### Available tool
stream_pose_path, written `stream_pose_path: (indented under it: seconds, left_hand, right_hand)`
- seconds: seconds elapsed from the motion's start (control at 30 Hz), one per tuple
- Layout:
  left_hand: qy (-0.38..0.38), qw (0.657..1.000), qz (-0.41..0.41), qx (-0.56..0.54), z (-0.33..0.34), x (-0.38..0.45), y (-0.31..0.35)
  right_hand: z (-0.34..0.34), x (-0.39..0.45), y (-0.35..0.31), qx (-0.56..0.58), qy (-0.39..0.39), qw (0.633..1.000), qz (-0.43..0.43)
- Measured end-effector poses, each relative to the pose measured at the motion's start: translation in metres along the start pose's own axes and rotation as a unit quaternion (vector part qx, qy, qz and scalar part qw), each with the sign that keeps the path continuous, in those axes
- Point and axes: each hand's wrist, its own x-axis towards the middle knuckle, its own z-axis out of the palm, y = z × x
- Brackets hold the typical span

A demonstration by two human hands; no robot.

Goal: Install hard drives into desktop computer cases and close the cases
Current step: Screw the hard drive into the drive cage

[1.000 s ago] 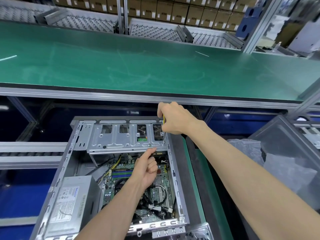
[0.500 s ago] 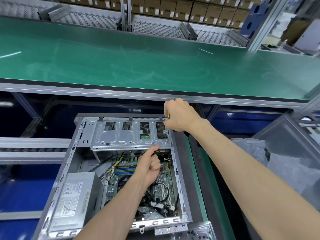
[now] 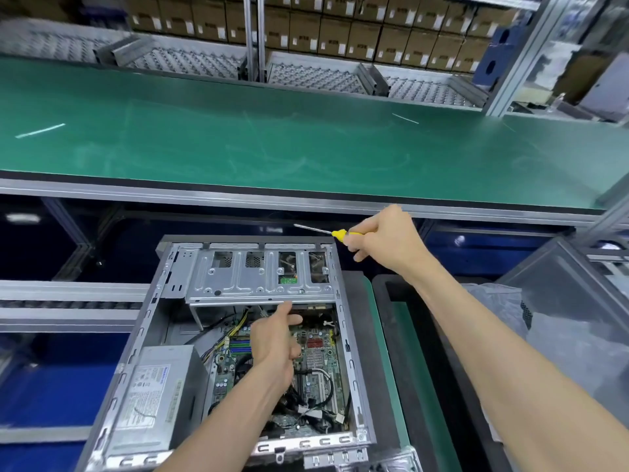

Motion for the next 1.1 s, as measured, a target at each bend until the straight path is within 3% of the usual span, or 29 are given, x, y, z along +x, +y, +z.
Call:
stream_pose_path:
  seconds: [0.1, 0.2, 0.4, 0.5, 0.67, 0.77, 0.87, 1.1]
  left_hand:
    - [-0.084, 0.984, 0.002, -0.160, 0.002, -0.002, 0.022]
    - [-0.181, 0.929, -0.044, -0.320, 0.009, -0.002, 0.043]
    - [-0.267, 0.888, -0.048, -0.371, 0.020, -0.002, 0.054]
    - [-0.263, 0.898, -0.033, -0.351, 0.026, -0.003, 0.056]
    - [-0.231, 0.929, -0.032, -0.287, 0.031, -0.004, 0.059]
    - [-0.236, 0.943, 0.008, -0.233, 0.024, -0.003, 0.057]
    - [-0.230, 0.958, 0.109, -0.133, 0.015, -0.001, 0.051]
    - [-0.188, 0.966, 0.151, -0.092, 0.021, -0.002, 0.058]
  right_hand:
    - [0.019, -0.012, 0.006, 0.102, -0.080, 0.992, 0.009]
    - [0.049, -0.023, 0.007, 0.173, -0.133, 0.976, 0.020]
    - [0.090, -0.032, 0.012, 0.034, -0.061, 0.993, -0.094]
    - [0.103, -0.032, 0.014, -0.046, -0.060, 0.992, -0.101]
    - [0.110, -0.031, 0.016, -0.080, -0.054, 0.991, -0.095]
    - [0.104, -0.030, 0.016, 0.096, -0.053, 0.992, -0.066]
    - [0.097, -0.029, 0.014, 0.253, -0.059, 0.965, -0.017]
    - [0.103, -0.023, 0.008, 0.323, -0.072, 0.943, 0.034]
